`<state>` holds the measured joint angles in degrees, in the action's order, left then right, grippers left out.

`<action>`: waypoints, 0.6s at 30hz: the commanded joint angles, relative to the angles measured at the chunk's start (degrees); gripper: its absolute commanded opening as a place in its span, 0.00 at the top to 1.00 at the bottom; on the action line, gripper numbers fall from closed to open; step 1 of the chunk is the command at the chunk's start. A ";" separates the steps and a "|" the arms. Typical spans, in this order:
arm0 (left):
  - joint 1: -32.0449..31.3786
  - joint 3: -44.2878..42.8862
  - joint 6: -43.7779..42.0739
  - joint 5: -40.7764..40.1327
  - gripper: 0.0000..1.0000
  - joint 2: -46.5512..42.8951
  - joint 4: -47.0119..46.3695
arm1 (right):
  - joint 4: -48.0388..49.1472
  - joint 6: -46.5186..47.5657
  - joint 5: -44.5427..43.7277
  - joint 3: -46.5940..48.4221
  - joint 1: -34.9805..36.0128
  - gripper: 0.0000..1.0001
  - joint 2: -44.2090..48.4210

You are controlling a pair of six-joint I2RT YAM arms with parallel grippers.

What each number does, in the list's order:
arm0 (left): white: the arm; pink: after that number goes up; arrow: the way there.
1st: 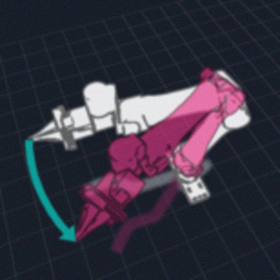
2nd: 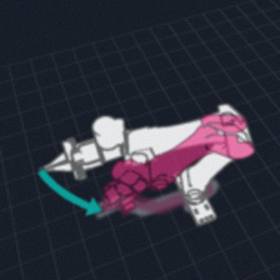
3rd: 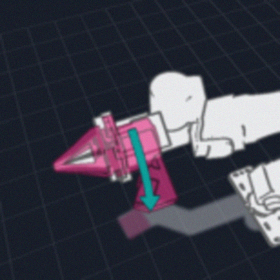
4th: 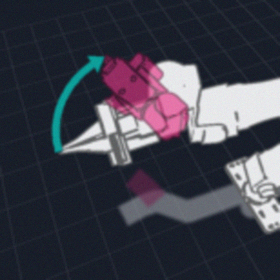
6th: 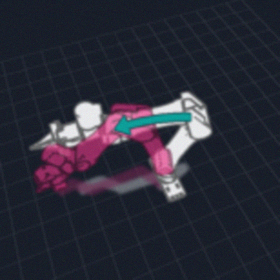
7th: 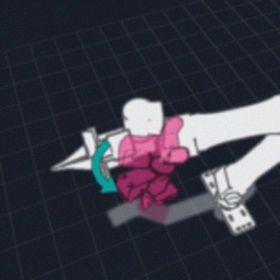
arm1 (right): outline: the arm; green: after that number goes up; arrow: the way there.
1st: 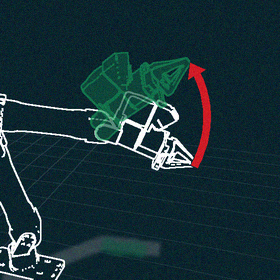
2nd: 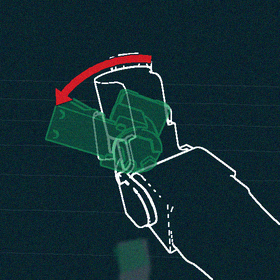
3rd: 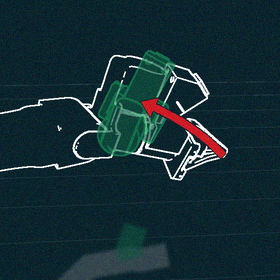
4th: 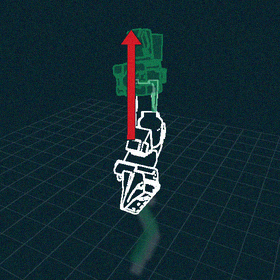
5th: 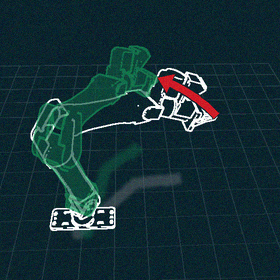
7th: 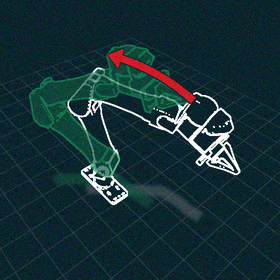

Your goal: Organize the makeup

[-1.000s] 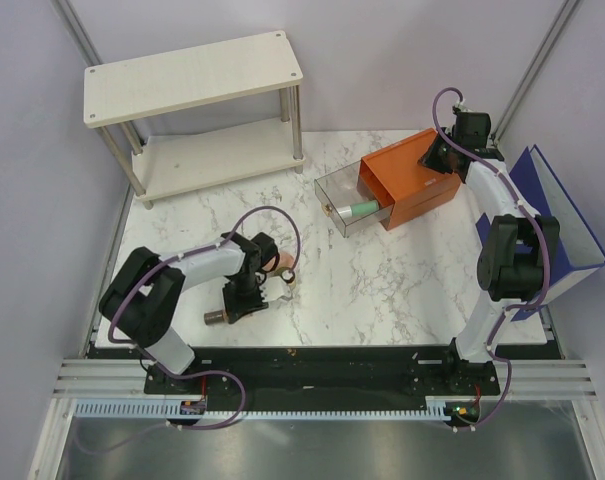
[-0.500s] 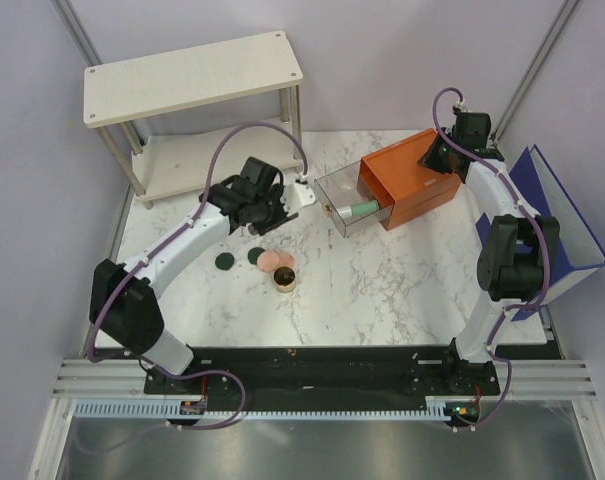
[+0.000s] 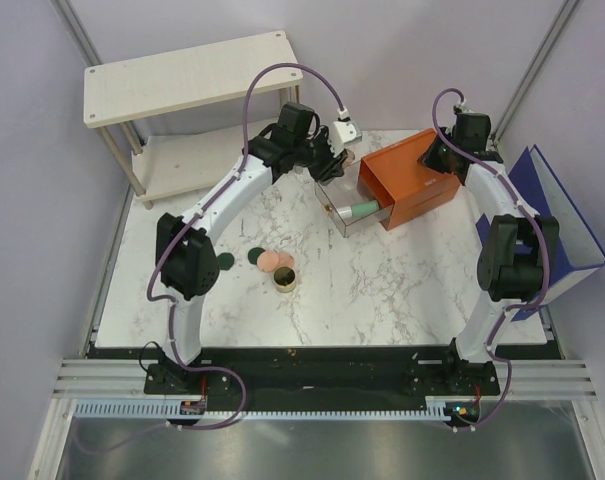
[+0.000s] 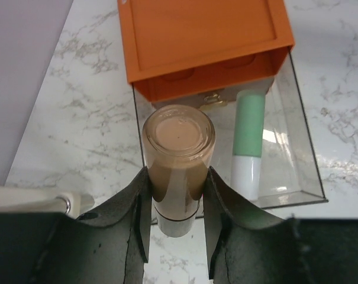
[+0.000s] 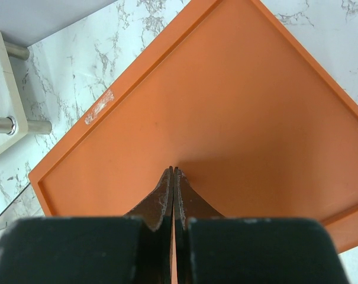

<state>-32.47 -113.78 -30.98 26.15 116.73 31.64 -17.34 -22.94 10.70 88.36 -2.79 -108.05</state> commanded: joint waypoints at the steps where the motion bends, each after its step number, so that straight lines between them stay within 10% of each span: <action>1: -1.46 -5.75 3.82 7.24 0.98 1.57 -4.12 | -11.31 1.32 -3.84 -4.95 -0.38 1.00 -4.54; 5: -1.98 -4.44 5.22 10.31 0.98 2.63 -6.14 | -11.40 1.41 -4.02 -5.39 -0.38 1.00 -4.27; 12: -2.34 -1.37 5.58 9.18 0.59 2.37 -6.50 | -11.40 1.32 -4.28 -5.74 -0.38 1.00 -4.19; 18: -2.60 0.13 5.41 8.04 0.46 2.89 -6.33 | -11.13 1.23 -4.11 -6.18 -0.38 1.00 -4.19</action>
<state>-34.74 -114.02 -26.70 33.98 119.85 28.10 -15.55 -23.09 10.66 86.89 -2.81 -107.44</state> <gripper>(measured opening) 0.501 0.007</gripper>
